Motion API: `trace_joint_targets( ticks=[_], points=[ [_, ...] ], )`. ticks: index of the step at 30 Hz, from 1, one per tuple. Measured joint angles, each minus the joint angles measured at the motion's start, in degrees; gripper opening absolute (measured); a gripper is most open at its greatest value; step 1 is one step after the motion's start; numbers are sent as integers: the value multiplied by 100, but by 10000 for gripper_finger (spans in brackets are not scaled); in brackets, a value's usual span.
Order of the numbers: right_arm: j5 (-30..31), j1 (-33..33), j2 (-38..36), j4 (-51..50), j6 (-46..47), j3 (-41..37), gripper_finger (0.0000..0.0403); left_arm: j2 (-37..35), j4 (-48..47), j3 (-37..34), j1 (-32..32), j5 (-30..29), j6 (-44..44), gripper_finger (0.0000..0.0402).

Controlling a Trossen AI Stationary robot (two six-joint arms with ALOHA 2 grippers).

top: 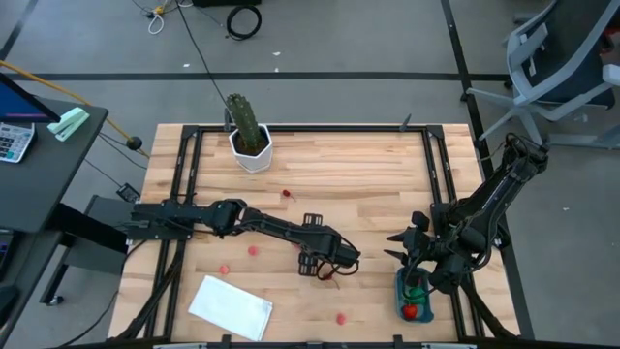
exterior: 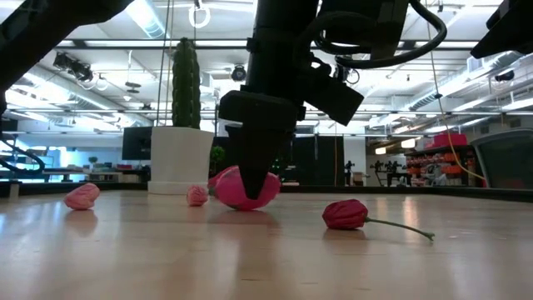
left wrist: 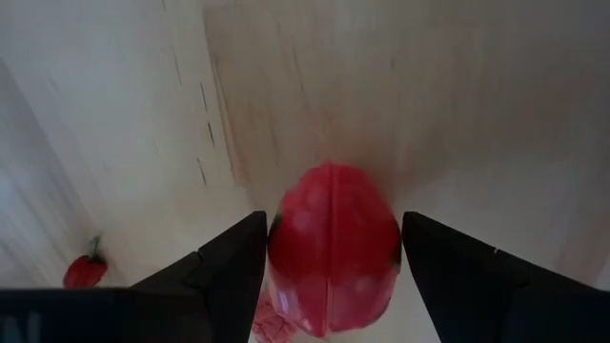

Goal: Pick and placing Produce into tupperware
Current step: Put the dragon fruit into the bin

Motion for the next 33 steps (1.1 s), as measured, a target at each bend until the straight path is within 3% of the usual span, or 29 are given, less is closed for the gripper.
trace_joint_targets(
  ticks=[13,26,33],
  points=[
    [-42,2,0,0,2,0,162,0,-75,-2,6,4,-449,248],
    [-44,1,0,0,2,0,160,0,-297,-7,-1,-3,-364,245],
    [-41,1,0,2,49,0,160,-41,36,-685,2,-21,-266,236]
  ],
)
